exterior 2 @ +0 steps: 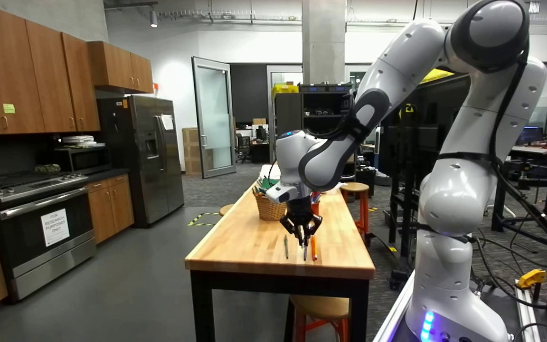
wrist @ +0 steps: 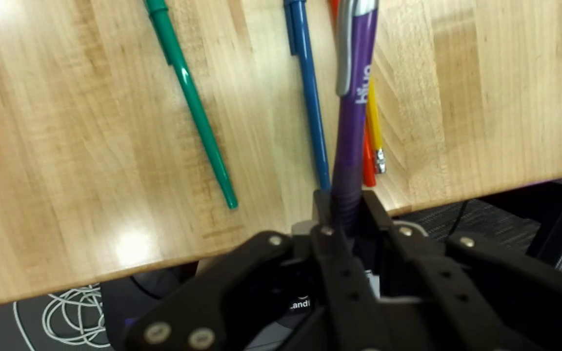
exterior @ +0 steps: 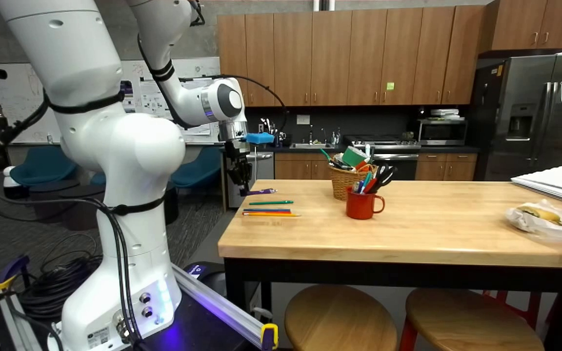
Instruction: Move the purple pen to the left.
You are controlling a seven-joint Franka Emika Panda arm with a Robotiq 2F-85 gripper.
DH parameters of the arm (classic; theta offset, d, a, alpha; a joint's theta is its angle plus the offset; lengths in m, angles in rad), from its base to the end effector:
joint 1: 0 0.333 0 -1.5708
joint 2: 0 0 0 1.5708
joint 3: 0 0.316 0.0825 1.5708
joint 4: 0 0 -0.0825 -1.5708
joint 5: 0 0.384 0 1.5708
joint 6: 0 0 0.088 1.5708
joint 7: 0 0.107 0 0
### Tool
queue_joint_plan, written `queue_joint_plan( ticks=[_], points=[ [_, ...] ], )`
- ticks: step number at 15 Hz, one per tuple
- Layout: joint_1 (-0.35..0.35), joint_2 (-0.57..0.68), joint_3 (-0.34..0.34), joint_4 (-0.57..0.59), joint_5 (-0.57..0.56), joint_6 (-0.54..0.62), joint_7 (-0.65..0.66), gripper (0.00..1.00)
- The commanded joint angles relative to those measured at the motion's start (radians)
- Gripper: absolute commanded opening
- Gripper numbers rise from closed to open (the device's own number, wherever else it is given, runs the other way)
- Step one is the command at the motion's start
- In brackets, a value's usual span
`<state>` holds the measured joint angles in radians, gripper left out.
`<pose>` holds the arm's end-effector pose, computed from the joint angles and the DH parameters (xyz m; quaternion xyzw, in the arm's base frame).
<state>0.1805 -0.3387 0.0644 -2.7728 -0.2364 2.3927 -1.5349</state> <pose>0.3587 0.0857 0.3096 0.5577 0.8250 -0.0711 0.0579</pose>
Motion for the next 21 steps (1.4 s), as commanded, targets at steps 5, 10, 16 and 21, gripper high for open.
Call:
queue_joint_plan(
  ticks=[5, 10, 16, 21],
  points=[
    [-0.009, -0.004, -0.054, -0.002, -0.01, 0.08, -0.122, 0.04],
    [-0.01, 0.017, -0.07, 0.0, 0.004, 0.148, -0.15, 0.04],
    [0.0, 0.05, -0.073, 0.001, 0.03, 0.224, -0.156, 0.04],
    [0.007, 0.08, -0.075, 0.002, 0.07, 0.267, -0.163, 0.04]
  ],
)
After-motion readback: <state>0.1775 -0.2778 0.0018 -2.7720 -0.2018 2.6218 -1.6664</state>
